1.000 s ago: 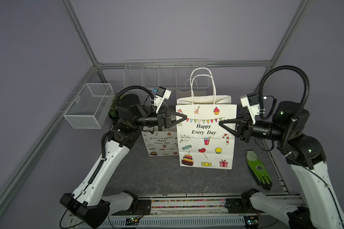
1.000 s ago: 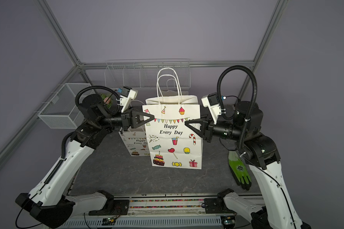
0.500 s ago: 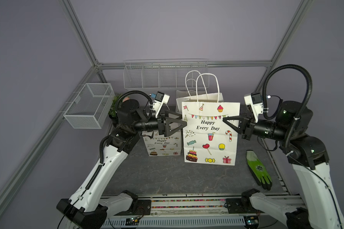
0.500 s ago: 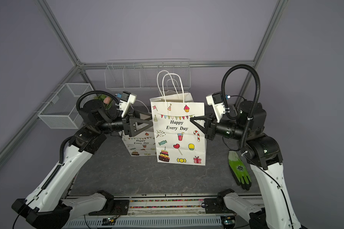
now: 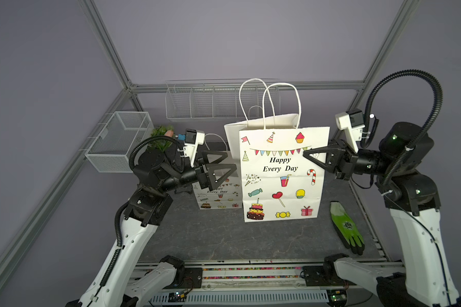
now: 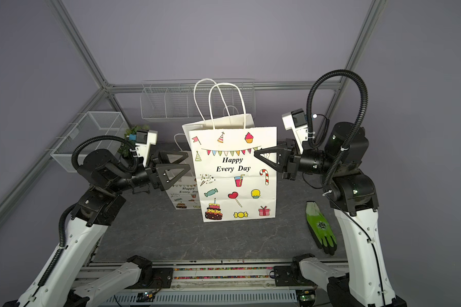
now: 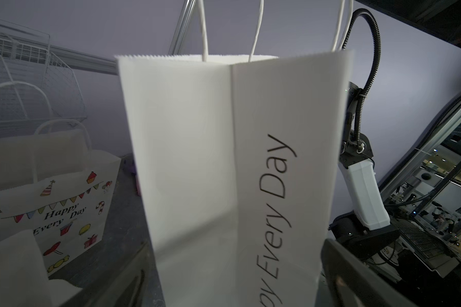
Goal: Put away the paper bag
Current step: Press the paper bag.
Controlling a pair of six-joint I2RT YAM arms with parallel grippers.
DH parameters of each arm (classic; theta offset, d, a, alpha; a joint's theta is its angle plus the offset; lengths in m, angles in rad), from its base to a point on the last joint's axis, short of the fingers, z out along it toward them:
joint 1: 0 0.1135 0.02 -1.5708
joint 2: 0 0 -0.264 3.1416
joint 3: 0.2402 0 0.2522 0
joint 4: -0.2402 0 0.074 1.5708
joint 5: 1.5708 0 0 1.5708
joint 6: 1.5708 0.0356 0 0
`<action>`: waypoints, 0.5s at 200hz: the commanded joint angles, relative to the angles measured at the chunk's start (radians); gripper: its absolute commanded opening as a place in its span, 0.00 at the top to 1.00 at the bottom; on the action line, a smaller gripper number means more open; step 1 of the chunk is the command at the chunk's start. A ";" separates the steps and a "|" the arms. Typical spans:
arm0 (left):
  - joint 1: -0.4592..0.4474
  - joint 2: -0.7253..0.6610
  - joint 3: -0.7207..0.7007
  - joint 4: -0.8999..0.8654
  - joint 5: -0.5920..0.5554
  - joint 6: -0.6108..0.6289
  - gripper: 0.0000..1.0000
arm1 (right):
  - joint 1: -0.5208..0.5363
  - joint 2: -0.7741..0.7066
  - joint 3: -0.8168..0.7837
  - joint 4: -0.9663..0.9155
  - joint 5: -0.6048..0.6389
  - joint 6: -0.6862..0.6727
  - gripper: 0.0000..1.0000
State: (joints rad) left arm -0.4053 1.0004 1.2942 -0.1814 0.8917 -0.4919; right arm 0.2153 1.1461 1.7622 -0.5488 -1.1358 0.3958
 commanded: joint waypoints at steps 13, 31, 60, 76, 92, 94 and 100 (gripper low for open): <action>0.040 0.039 0.107 0.063 0.136 0.063 0.00 | -0.006 0.031 0.038 0.259 -0.176 0.204 0.93; 0.059 0.083 0.154 0.040 0.211 0.114 0.00 | -0.006 0.074 0.072 0.326 -0.204 0.268 0.93; 0.105 0.138 0.171 0.081 0.297 0.114 0.05 | -0.005 0.138 0.140 0.408 -0.230 0.362 0.93; 0.106 0.144 0.156 0.133 0.345 0.081 0.14 | -0.005 0.150 0.151 0.455 -0.235 0.403 0.93; 0.105 0.133 0.121 0.185 0.363 0.054 0.24 | -0.006 0.155 0.152 0.467 -0.232 0.414 0.93; 0.105 0.132 0.117 0.190 0.362 0.053 0.25 | -0.006 0.157 0.152 0.468 -0.232 0.415 0.93; 0.104 0.129 0.108 0.203 0.363 0.047 0.29 | -0.006 0.159 0.152 0.474 -0.231 0.421 0.93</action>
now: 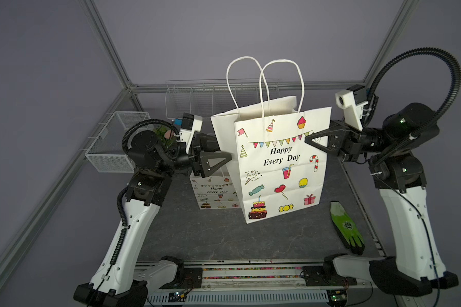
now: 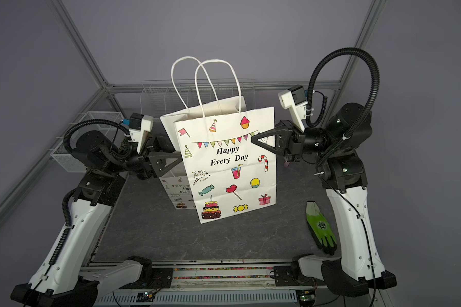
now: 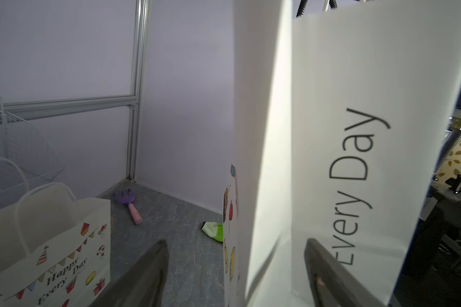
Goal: Put away the paper bag
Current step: Press the paper bag.
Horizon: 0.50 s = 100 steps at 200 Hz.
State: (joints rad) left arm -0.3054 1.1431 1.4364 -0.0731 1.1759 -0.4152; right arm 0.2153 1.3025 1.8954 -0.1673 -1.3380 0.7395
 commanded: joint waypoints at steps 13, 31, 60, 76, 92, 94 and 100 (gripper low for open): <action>0.000 -0.014 -0.043 0.102 0.086 -0.034 0.37 | -0.006 0.009 0.019 0.122 -0.025 0.110 0.94; -0.011 -0.011 -0.048 0.102 0.087 -0.032 0.43 | -0.003 0.018 0.023 0.173 -0.022 0.155 0.93; -0.054 0.002 -0.036 0.086 0.068 -0.016 0.48 | 0.011 0.033 0.042 0.180 -0.011 0.169 0.93; -0.067 0.017 -0.014 0.044 0.047 0.008 0.51 | 0.020 0.035 0.041 0.178 -0.011 0.170 0.93; -0.072 0.025 -0.008 0.042 0.026 0.000 0.57 | 0.028 0.030 0.033 0.170 -0.011 0.159 0.93; -0.072 0.026 -0.008 0.042 0.023 0.000 0.58 | 0.028 0.030 0.033 0.166 -0.011 0.156 0.93; -0.073 0.027 -0.005 0.045 0.017 -0.005 0.61 | 0.030 0.028 0.031 0.151 -0.010 0.142 0.94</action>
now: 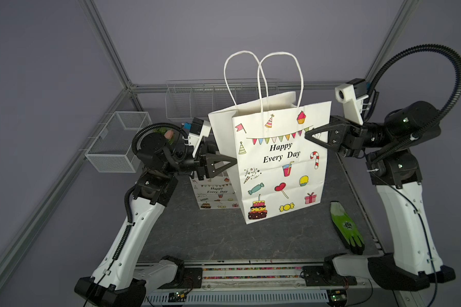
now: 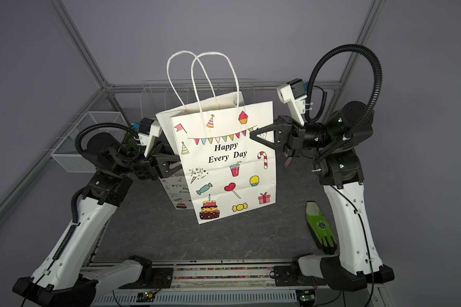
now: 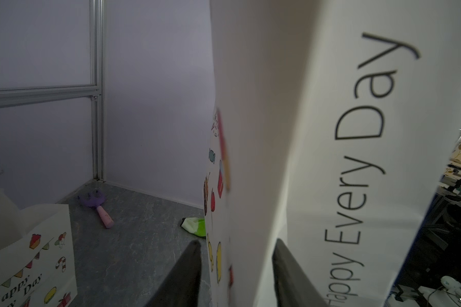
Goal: Put away the paper bag
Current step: Press the paper bag.
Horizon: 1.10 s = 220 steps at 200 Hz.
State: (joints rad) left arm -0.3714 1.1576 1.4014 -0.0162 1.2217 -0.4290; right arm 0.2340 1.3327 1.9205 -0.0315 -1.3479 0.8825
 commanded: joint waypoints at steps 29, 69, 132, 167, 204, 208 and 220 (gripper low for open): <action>-0.007 0.002 0.034 0.016 -0.054 -0.023 0.77 | 0.015 -0.001 0.006 -0.072 0.014 -0.070 0.93; -0.015 -0.014 0.034 0.051 -0.072 -0.057 0.96 | 0.024 0.016 0.034 -0.193 0.080 -0.160 0.93; -0.031 -0.032 0.051 -0.001 -0.092 -0.029 0.15 | 0.035 0.012 0.137 -0.462 0.188 -0.366 0.93; -0.031 -0.085 0.051 0.010 -0.112 -0.038 0.00 | 0.033 0.019 0.189 -0.607 0.247 -0.478 0.93; -0.031 -0.128 0.054 0.023 -0.159 -0.055 0.01 | 0.034 0.017 0.185 -0.633 0.259 -0.500 0.93; -0.031 -0.131 0.054 0.026 -0.166 -0.058 0.02 | 0.035 0.015 0.182 -0.634 0.258 -0.501 0.93; -0.031 -0.131 0.056 0.028 -0.191 -0.062 0.12 | 0.035 0.011 0.174 -0.629 0.247 -0.498 0.93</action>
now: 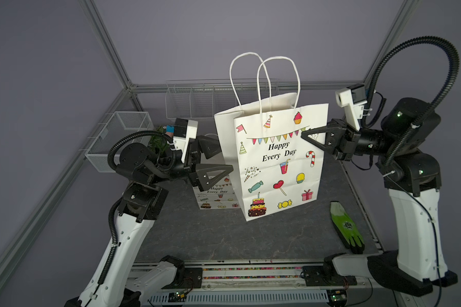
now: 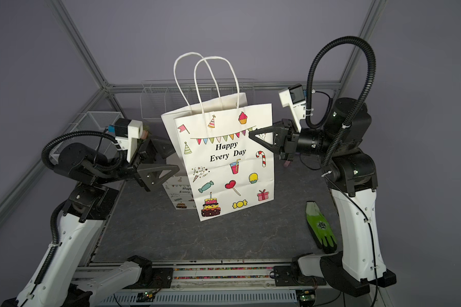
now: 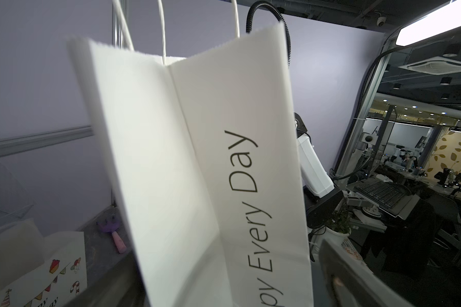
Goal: Put away the paper bag
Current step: Press the paper bag.
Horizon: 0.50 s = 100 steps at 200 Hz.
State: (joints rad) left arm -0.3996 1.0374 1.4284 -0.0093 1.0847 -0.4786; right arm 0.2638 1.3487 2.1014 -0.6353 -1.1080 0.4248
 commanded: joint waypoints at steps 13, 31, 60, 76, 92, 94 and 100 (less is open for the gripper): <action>-0.003 -0.001 0.035 0.010 -0.084 -0.009 0.23 | 0.009 -0.013 -0.027 0.020 -0.029 -0.007 0.93; -0.004 0.021 0.034 0.006 -0.116 -0.013 0.37 | 0.015 -0.040 -0.067 0.112 -0.067 0.049 0.93; -0.003 0.056 0.037 0.035 -0.133 -0.043 0.53 | 0.028 -0.055 -0.086 0.134 -0.082 0.060 0.94; -0.003 0.069 0.039 0.044 -0.145 -0.051 0.54 | 0.037 -0.059 -0.097 0.140 -0.083 0.060 0.93; -0.003 0.081 0.037 0.049 -0.147 -0.055 0.54 | 0.044 -0.064 -0.112 0.161 -0.087 0.069 0.93; -0.003 0.082 0.037 0.049 -0.146 -0.055 0.54 | 0.044 -0.065 -0.113 0.166 -0.088 0.072 0.93; -0.003 0.085 0.037 0.049 -0.146 -0.055 0.54 | 0.044 -0.068 -0.118 0.177 -0.088 0.076 0.93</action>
State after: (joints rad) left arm -0.4004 1.1198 1.4483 0.0105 0.9558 -0.5148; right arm 0.2977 1.3014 2.0064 -0.5335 -1.1717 0.4759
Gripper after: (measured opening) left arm 0.461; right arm 0.067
